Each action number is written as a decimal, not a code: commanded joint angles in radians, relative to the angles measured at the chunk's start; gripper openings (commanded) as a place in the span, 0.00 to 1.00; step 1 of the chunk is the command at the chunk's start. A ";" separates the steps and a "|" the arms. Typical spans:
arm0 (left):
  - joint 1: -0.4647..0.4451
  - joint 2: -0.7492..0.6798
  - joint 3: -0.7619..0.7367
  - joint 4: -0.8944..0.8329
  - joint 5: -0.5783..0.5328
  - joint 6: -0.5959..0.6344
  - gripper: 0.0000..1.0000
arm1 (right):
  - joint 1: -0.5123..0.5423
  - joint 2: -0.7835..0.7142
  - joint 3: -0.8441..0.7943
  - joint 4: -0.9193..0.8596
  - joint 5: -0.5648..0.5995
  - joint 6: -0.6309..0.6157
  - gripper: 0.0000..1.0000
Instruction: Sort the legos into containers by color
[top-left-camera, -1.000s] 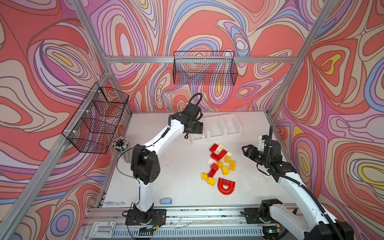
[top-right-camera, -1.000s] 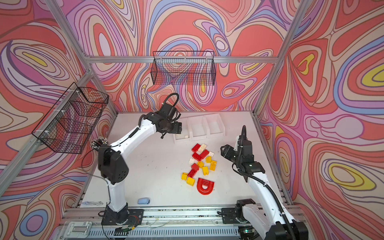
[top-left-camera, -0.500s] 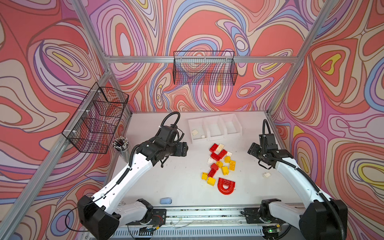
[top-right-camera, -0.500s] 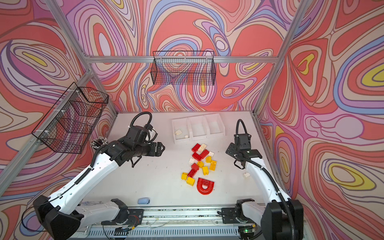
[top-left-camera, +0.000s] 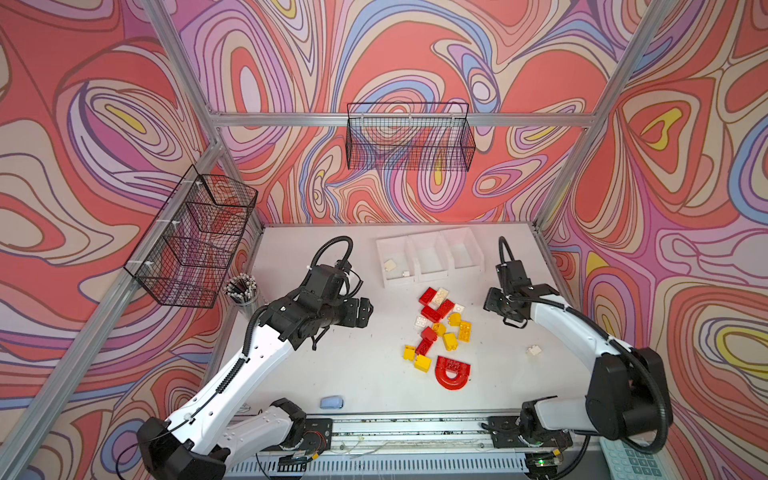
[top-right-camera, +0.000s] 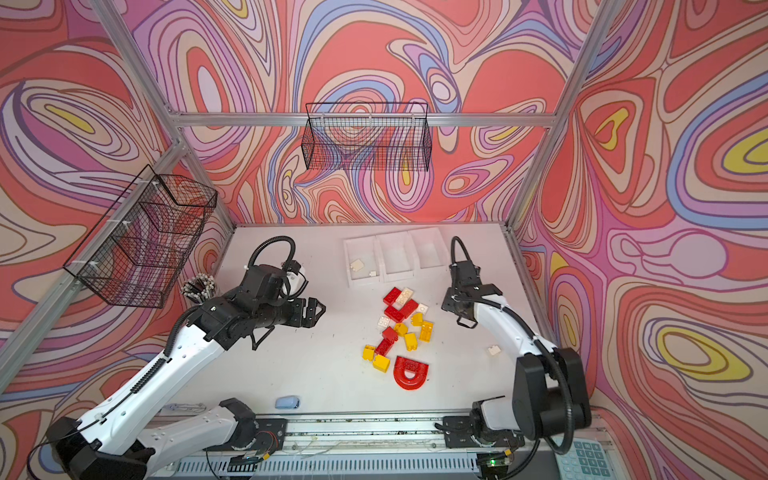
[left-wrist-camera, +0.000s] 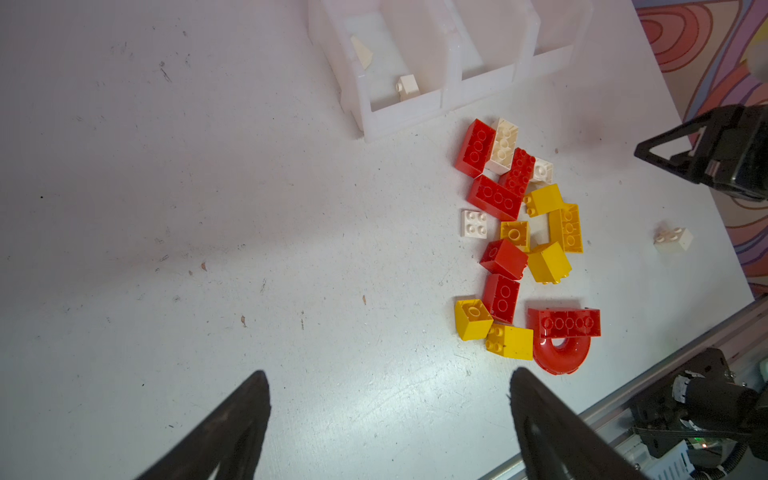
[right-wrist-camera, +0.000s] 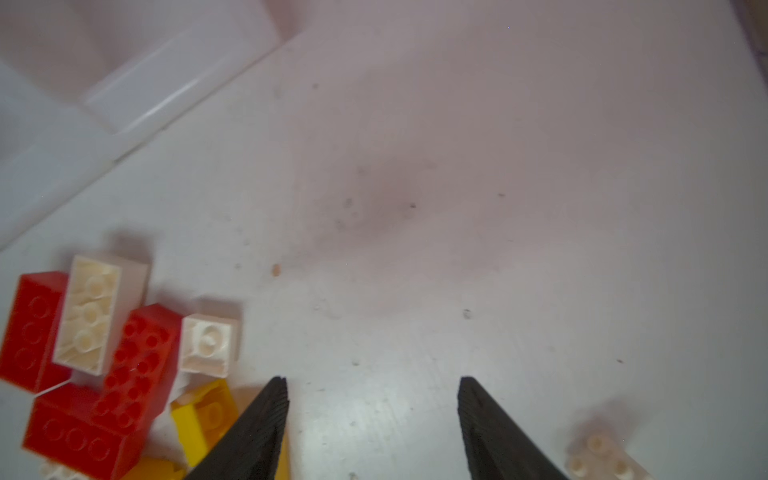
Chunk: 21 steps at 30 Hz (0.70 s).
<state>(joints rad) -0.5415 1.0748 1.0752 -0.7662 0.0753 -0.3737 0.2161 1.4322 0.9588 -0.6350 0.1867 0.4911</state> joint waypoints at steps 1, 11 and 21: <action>0.006 -0.006 -0.012 -0.013 -0.004 0.019 0.90 | 0.074 0.090 0.079 0.036 -0.006 -0.031 0.71; 0.006 0.002 -0.014 -0.022 -0.034 0.019 0.90 | 0.125 0.292 0.152 0.095 -0.025 -0.023 0.63; 0.006 0.000 -0.013 -0.027 -0.037 0.025 0.90 | 0.149 0.399 0.172 0.121 -0.014 -0.010 0.57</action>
<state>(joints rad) -0.5415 1.0756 1.0725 -0.7670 0.0513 -0.3687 0.3599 1.8153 1.1122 -0.5228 0.1574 0.4667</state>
